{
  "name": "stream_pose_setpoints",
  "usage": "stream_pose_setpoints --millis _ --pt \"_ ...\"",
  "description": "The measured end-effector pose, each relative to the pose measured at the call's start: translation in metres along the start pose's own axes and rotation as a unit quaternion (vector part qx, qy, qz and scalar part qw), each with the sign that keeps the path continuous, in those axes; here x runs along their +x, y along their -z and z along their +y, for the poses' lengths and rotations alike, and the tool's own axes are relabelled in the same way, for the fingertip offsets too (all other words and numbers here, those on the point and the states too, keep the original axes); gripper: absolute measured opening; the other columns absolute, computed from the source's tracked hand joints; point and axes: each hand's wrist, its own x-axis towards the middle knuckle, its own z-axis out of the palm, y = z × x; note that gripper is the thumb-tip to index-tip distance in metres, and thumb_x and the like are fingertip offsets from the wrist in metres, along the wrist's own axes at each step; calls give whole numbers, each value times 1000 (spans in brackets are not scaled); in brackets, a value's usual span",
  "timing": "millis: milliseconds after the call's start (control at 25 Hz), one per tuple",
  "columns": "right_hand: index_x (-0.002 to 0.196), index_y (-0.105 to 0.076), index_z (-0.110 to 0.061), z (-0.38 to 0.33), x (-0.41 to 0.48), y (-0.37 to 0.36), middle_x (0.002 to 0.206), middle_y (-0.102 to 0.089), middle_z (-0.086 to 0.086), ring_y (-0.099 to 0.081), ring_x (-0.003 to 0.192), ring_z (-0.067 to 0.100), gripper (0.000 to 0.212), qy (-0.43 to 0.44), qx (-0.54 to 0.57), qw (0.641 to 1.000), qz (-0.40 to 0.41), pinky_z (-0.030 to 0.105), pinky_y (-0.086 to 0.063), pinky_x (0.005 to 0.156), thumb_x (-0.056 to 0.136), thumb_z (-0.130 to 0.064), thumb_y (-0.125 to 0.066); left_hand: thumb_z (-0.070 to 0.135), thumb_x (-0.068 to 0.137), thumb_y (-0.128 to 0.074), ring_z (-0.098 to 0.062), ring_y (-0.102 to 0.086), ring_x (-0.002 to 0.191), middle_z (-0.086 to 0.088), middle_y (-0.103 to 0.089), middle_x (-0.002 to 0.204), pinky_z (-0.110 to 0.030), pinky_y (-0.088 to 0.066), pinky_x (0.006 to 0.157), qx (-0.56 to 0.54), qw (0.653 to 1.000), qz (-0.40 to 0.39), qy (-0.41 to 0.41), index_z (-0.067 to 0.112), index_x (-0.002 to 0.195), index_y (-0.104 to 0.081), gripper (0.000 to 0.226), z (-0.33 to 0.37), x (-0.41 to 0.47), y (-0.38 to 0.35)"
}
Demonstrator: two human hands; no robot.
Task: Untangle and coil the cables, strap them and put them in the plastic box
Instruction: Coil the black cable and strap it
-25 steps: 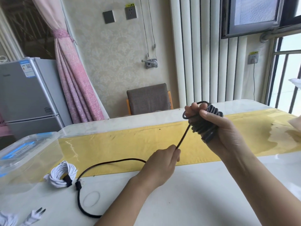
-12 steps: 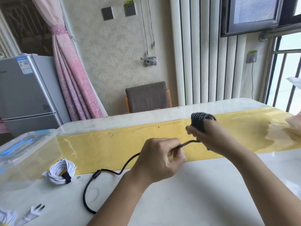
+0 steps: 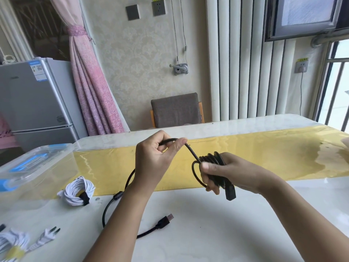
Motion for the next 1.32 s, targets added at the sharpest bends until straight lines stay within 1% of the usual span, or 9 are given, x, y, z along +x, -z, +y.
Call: stream_pose_setpoints --millis 120,280,480,640,720,840,1000,1120,1320 --pt "60 -57 -6 4 2 -3 52 -55 1 -52 57 23 27 -1 26 997 -69 33 -53 77 83 -19 -64 39 75 -74 -5 -29 48 14 -37 45 -15 -26 50 -13 1000 -8 6 22 57 -43 40 2 0 -3" --pt "56 -55 -12 4 1 -3 50 -50 -1 -47 43 13 31 16 145 980 -133 29 -51 66 81 -27 -66 41 77 -67 -7 -28 47 12 -33 44 -14 -24 49 -23 999 -31 8 21 57 -42 38 1 -1 -4" --pt "59 -54 -20 6 3 -1 53 -47 -8 -47 39 2 34 85 302 933 -175 21 -50 59 86 -39 -65 51 86 -51 -8 -30 47 9 -32 47 -13 -24 47 1 998 -70 9 20 56 -36 45 -12 -2 -11" --pt "74 -61 -10 6 9 -1 62 -39 0 -46 47 8 33 156 434 861 -213 25 -52 73 98 -28 -48 45 95 -44 -5 -36 47 13 -42 49 -15 -27 48 40 995 -97 0 29 59 -34 41 -19 -8 -24" --pt "82 -59 -3 5 9 5 69 -38 5 -41 54 15 33 178 498 833 -164 30 -49 85 101 -24 -43 49 98 -37 -5 -38 46 13 -43 49 -16 -27 48 59 989 -132 18 31 61 -37 41 -26 -11 -28" --pt "84 -60 0 4 6 18 72 -51 9 -51 61 20 31 203 575 790 -69 32 -48 90 100 -22 -46 57 97 -28 -13 -38 49 3 -43 55 -30 -32 52 103 960 -243 92 29 63 -43 46 -38 -19 -33" --pt "65 -60 -11 2 -2 34 62 -49 -2 -49 51 10 24 206 591 753 202 24 -53 68 85 -24 -60 46 101 -30 -12 -39 50 7 -41 53 -30 -33 55 147 911 -363 130 21 65 -48 47 -32 -30 -44" --pt "73 -54 -14 2 -4 44 66 -47 -3 -46 59 10 20 209 481 793 309 22 -49 67 88 -27 -53 43 101 -35 -7 -35 44 9 -38 46 -26 -30 51 141 909 -376 115 15 64 -49 48 -20 -29 -46" --pt "78 -58 -6 12 -5 43 71 -57 5 -55 68 16 21 165 227 895 347 30 -39 71 93 -21 -53 42 97 -46 -13 -33 42 5 -39 42 -26 -27 47 123 916 -378 45 12 57 -49 50 7 -31 -47"
